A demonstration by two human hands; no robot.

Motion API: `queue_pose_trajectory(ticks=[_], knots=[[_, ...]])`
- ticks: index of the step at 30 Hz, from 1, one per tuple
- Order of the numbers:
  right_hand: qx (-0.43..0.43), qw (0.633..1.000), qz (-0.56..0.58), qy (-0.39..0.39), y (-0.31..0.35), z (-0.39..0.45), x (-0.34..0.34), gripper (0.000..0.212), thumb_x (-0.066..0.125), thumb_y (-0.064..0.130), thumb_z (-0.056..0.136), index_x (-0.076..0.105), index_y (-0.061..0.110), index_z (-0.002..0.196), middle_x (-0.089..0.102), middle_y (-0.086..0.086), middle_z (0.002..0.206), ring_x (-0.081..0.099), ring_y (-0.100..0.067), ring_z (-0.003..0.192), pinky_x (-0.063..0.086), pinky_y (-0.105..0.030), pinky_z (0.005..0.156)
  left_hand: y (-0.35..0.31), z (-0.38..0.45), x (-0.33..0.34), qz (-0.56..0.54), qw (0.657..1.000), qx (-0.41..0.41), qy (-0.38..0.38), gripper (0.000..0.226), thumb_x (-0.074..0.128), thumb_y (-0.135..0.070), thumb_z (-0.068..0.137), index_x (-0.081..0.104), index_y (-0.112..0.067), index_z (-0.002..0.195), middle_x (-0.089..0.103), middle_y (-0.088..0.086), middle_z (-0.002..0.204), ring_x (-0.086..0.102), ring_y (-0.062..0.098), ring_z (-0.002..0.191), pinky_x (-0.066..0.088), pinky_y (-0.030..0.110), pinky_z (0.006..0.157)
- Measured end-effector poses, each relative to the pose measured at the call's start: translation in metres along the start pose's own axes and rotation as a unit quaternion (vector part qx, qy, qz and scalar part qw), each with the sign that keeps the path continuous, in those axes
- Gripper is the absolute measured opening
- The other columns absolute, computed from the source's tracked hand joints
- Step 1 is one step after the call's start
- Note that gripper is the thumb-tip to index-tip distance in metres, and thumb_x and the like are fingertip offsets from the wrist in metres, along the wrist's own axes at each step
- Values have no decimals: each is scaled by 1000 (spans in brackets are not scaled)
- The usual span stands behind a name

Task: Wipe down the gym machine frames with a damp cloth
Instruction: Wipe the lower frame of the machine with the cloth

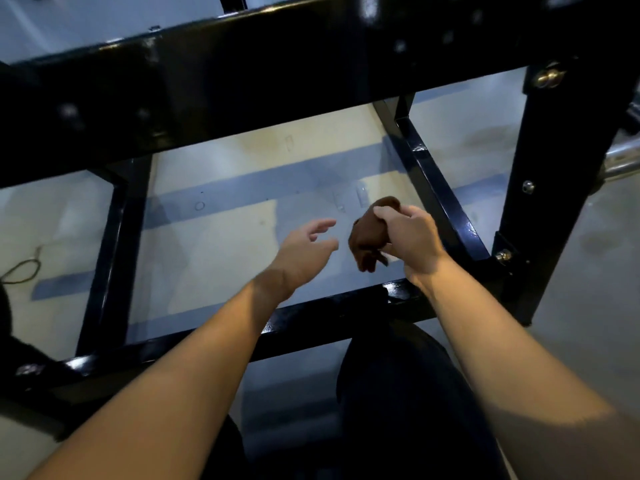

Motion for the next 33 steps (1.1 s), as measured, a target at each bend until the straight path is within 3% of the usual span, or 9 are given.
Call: queue_pose_trajectory(ticks=[4, 8, 11, 14, 18, 21, 26, 30, 33], knots=[[54, 996, 61, 43, 6, 9, 21, 14, 63, 16, 100, 64, 12, 113, 74, -13, 105, 78, -27, 82, 60, -29, 64, -27, 2, 39, -61, 990, 28, 125, 55, 68, -9, 94, 49, -25, 143, 71, 4, 108, 64, 16, 85, 51, 23, 70], [58, 990, -74, 100, 9, 15, 35, 32, 62, 37, 101, 70, 12, 119, 76, -13, 112, 73, -18, 90, 58, -29, 79, -13, 21, 14, -73, 995, 48, 40, 18, 60, -11, 102, 64, -14, 119, 75, 16, 86, 67, 22, 63, 51, 29, 59], [45, 986, -135, 82, 16, 22, 38, 35, 62, 44, 101, 71, 15, 118, 74, -5, 101, 67, -15, 91, 56, -26, 80, -4, 30, -4, -72, 997, 37, -1, 17, 53, -15, 107, 69, -20, 110, 76, -2, 89, 71, 8, 79, 53, 20, 69], [-14, 978, -192, 74, 22, 29, 38, 26, 63, 32, 100, 67, 27, 126, 66, 7, 107, 61, -3, 97, 52, -22, 85, 2, 37, -1, -133, 991, -19, 27, 16, 52, -17, 107, 65, -26, 109, 76, 0, 105, 71, 15, 99, 56, 33, 88], [-42, 964, -233, 122, 15, 31, 49, 35, 63, 20, 100, 63, 23, 135, 75, -3, 112, 72, -15, 101, 57, -30, 92, 12, 41, 16, -237, 965, -89, 70, 21, 49, -23, 103, 61, -21, 120, 77, 3, 100, 69, 19, 93, 51, 34, 76], [4, 968, -236, 91, -1, 40, 37, 45, 74, 24, 95, 61, 12, 137, 72, -15, 116, 72, -30, 108, 55, -46, 103, 17, 46, 21, -250, 959, -99, 90, 22, 48, -27, 96, 65, -17, 106, 76, 1, 82, 66, 22, 87, 49, 35, 80], [-28, 969, -246, -17, -1, 28, 1, 25, 79, 23, 88, 70, 18, 111, 77, -6, 102, 75, -22, 98, 58, -47, 97, 7, 68, 67, -322, 942, -85, 39, 49, 56, -47, 80, 65, -17, 119, 74, 20, 112, 73, 35, 94, 61, 55, 84], [-68, 940, -292, -160, 16, -28, -64, 30, 83, 31, 86, 65, 19, 107, 73, 0, 94, 73, -15, 87, 61, -35, 82, -34, 40, 118, -294, 954, 24, 49, 37, 49, -35, 90, 56, -20, 123, 68, 8, 107, 64, 20, 88, 53, 35, 77], [-8, 964, -211, -160, 3, -68, -111, 32, 83, 27, 88, 68, 12, 112, 78, -7, 98, 76, -21, 94, 63, -38, 79, -63, 8, 153, -202, 964, 118, 126, 22, 47, -21, 102, 59, -28, 119, 64, -8, 103, 61, 10, 92, 51, 30, 79]])
Point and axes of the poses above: each hand's wrist, its own z-axis towards the middle knuckle, its own x-axis out of the palm, y = z × x, the point moved 10 cm from there along z, towards the middle knuckle
